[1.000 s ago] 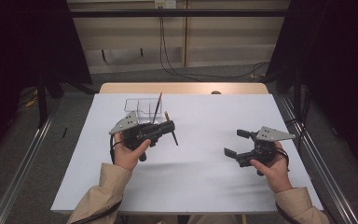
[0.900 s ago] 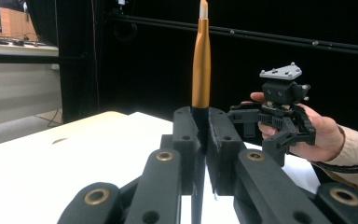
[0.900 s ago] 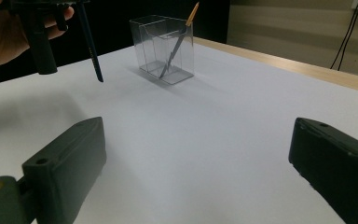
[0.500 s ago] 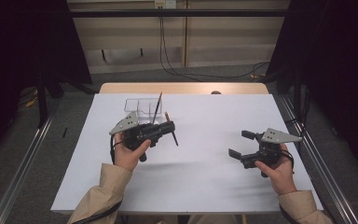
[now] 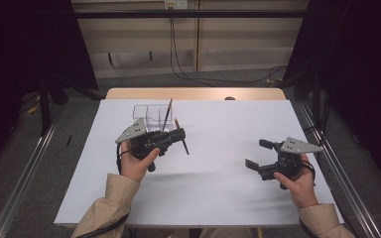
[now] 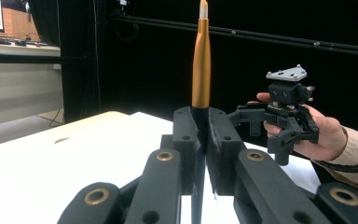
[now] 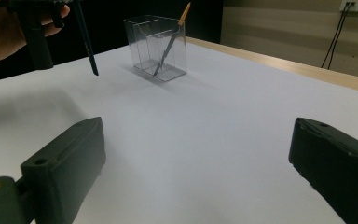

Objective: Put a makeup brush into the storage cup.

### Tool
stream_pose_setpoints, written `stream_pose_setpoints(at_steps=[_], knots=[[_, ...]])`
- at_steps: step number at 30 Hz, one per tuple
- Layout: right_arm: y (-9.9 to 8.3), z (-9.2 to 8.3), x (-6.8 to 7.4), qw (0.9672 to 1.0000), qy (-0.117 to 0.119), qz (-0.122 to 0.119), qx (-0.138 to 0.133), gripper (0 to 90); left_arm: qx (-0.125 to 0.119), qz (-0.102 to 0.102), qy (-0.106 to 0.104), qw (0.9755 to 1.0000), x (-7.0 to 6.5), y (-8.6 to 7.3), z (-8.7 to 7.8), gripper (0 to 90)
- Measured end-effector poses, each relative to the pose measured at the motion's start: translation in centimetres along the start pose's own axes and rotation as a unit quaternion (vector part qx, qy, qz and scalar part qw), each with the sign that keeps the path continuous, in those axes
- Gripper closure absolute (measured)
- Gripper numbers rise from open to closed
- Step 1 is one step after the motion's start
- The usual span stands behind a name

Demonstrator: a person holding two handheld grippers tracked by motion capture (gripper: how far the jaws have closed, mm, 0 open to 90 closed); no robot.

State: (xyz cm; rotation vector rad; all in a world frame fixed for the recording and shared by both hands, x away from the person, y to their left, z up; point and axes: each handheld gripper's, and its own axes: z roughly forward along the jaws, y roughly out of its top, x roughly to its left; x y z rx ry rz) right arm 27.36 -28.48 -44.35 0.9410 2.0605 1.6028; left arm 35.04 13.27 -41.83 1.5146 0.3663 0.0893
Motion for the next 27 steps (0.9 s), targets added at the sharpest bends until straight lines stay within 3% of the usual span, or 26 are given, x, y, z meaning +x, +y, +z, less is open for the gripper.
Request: stream_pose_setpoints(at_steps=[27], knots=[[-0.34, -0.25, 0.09, 0.9999, 0.001, -0.008, 0.008, 3.0, 0.005, -0.003, 0.008, 0.9999, 0.69, 0.99, 0.06, 83.3]])
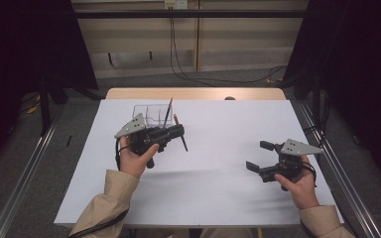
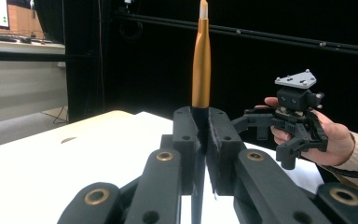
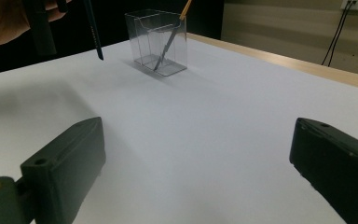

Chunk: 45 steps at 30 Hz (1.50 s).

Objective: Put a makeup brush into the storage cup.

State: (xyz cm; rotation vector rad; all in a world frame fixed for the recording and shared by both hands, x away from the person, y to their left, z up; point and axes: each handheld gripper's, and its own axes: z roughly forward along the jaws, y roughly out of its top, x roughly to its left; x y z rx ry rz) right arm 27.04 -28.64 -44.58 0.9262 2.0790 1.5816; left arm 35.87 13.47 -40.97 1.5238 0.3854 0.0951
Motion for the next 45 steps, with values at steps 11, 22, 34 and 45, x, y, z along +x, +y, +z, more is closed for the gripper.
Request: stream_pose_setpoints(at_steps=[11, 22, 34, 45], knots=[[-0.1, -0.1, 0.0, 1.0000, 0.000, 0.001, -0.001, 3.1, 0.004, 0.003, 0.011, 0.9999, 0.5, 0.8, -0.3, 83.3], [0.0, -0.1, 0.0, 1.0000, -0.002, -0.001, -0.001, 3.3, 0.006, 0.004, 0.029, 0.9996, 1.4, 1.8, -0.7, 83.3], [-0.1, -0.1, -0.1, 1.0000, -0.006, 0.002, -0.004, 2.2, 0.006, 0.009, 0.040, 0.9991, 2.1, 2.7, -1.0, 83.3], [-0.1, -0.2, -0.2, 0.9999, -0.011, 0.005, -0.011, 0.3, 0.004, 0.013, 0.048, 0.9987, 2.4, 3.4, -1.3, 83.3]])
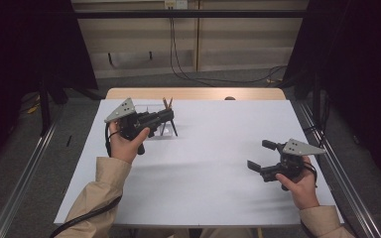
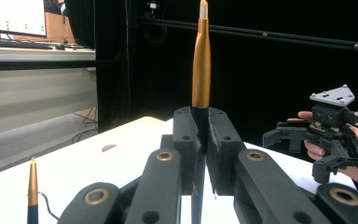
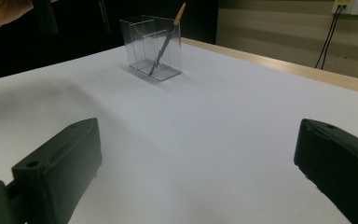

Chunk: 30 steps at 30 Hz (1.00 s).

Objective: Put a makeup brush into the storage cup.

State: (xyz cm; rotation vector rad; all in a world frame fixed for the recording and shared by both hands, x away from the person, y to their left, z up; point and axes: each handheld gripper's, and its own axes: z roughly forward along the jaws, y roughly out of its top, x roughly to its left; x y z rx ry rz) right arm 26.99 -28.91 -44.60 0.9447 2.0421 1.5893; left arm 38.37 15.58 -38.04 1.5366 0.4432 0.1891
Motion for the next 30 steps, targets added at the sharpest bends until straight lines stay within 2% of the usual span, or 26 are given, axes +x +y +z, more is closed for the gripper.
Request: stream_pose_setpoints(at_steps=[13, 30], knots=[[0.0, -0.2, -0.2, 0.9999, 0.004, 0.011, -0.005, 0.2, 0.001, 0.004, 0.019, 0.9998, 0.9, 1.0, -0.3, 83.3], [-0.1, -0.2, -0.3, 0.9998, 0.010, 0.014, -0.007, 0.3, 0.005, 0.013, 0.043, 0.9990, 2.2, 2.3, -0.5, 83.3]])
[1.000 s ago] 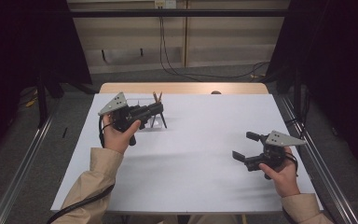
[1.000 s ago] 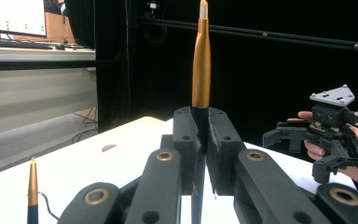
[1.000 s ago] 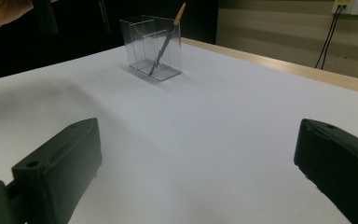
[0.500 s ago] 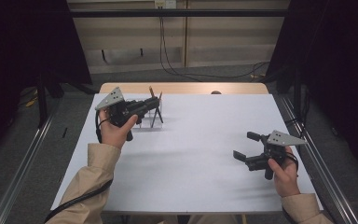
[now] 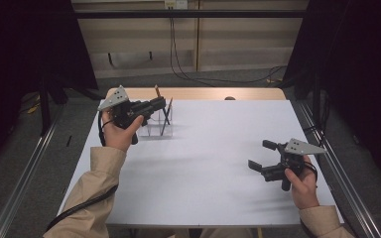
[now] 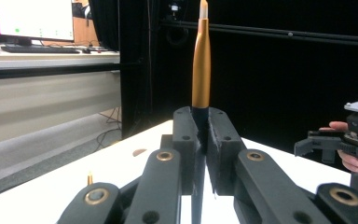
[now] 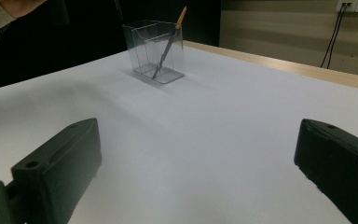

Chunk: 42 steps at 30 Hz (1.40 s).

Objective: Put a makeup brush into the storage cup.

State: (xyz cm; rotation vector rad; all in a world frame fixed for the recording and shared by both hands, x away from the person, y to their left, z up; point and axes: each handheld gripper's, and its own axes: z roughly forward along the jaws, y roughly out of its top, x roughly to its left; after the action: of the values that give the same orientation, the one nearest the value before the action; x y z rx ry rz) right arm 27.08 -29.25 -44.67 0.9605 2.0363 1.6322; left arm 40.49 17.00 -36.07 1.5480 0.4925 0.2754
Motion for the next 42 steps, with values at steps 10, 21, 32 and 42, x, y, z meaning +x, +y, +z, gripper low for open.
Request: stream_pose_setpoints(at_steps=[10, 21, 32, 42], knots=[[-0.1, 0.1, 0.0, 1.0000, 0.002, 0.000, 0.002, 0.4, 0.002, 0.005, 0.015, 0.9999, 0.7, 0.7, 0.2, 83.3], [-0.1, 0.2, 0.1, 1.0000, 0.007, -0.001, 0.001, 0.6, 0.007, 0.013, 0.034, 0.9993, 1.5, 0.9, 0.5, 83.3], [-0.1, 0.2, 0.2, 0.9999, 0.011, -0.003, 0.002, 0.7, 0.018, 0.015, 0.058, 0.9981, 2.3, 0.3, 1.3, 83.3], [0.0, 0.2, 0.1, 0.9999, 0.013, -0.003, 0.002, 0.8, 0.019, 0.003, 0.075, 0.9970, 2.8, -0.3, 2.2, 83.3]])
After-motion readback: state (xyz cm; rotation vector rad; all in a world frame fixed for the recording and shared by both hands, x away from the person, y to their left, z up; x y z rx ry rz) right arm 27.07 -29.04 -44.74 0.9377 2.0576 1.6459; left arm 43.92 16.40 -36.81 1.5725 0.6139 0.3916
